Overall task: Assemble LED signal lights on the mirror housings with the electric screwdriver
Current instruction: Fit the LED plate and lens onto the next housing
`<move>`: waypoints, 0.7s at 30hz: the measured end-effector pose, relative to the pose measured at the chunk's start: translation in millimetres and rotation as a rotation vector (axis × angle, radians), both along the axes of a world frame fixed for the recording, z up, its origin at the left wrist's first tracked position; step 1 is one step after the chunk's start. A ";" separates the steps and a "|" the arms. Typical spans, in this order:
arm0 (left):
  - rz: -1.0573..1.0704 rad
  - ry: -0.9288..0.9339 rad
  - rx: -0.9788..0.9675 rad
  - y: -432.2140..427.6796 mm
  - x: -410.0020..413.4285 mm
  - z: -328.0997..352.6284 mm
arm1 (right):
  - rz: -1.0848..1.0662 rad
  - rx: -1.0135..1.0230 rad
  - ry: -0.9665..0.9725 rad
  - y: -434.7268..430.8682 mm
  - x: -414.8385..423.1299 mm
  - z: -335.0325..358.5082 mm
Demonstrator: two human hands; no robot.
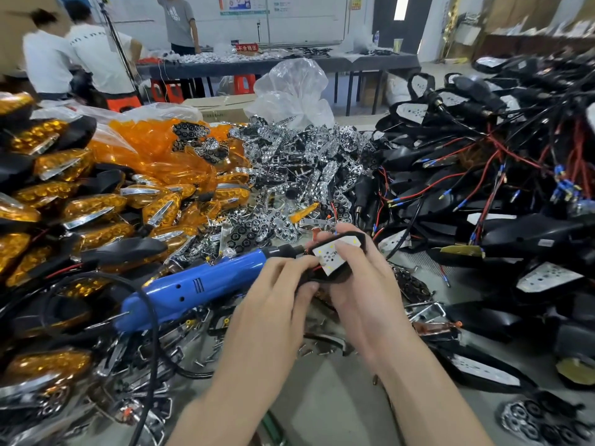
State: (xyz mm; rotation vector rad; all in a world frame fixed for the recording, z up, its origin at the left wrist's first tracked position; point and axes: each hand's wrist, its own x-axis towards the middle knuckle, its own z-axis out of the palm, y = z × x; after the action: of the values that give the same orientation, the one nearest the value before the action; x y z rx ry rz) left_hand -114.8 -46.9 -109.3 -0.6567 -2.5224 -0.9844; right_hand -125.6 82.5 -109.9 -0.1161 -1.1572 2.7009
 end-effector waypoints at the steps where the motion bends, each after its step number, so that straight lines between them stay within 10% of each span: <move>1: 0.027 0.021 -0.016 -2.1 -0.7 1.0 | 0.021 0.028 -0.011 0.5 0.9 1.6; 21: 0.089 0.095 -0.076 -6.9 -3.5 2.0 | 0.059 0.024 -0.056 2.8 2.8 -0.9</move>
State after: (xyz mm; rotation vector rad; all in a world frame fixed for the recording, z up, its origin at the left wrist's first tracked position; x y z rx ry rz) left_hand -118.3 -53.8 -107.3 -0.5930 -2.4924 -0.8106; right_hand -122.8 85.3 -110.9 -0.1571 -1.2270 2.7501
